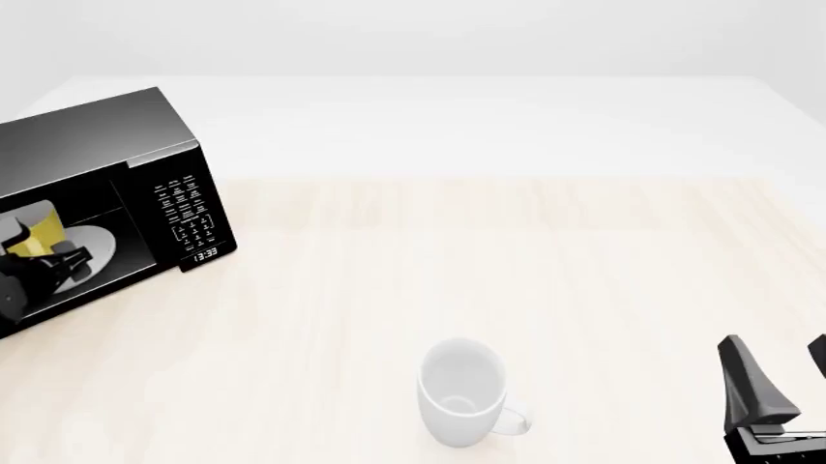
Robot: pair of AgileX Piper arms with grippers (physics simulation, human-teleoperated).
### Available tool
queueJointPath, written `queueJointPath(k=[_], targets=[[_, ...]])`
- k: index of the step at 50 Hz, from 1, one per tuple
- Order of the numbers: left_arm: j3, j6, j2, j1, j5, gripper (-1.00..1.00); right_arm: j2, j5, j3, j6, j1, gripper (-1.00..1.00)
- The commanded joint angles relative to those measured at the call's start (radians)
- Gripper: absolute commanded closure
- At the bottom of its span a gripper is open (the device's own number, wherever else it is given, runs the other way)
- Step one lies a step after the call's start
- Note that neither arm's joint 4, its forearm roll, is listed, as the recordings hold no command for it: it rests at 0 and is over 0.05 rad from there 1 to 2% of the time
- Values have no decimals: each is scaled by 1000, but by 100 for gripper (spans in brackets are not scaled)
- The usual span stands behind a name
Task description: Put the yellow and white mug in the microwave and close it.
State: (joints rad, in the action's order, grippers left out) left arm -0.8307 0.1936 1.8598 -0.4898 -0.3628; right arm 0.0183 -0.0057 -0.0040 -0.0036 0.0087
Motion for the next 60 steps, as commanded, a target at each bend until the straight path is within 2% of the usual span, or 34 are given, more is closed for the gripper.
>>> queueJointPath(k=[1,20,41,60], targets=[[36,-14,-37,-9,-5,-100,0,0,0,0,0,-100],[166,-35,-200,-26,-6,-100,1,0,0,0,0,-100],[227,-18,-323,-7,35,-100,1,-1,0,-1,1,-100],[290,-10,-497,7,100,-100,1,-1,0,-1,1,-100]])
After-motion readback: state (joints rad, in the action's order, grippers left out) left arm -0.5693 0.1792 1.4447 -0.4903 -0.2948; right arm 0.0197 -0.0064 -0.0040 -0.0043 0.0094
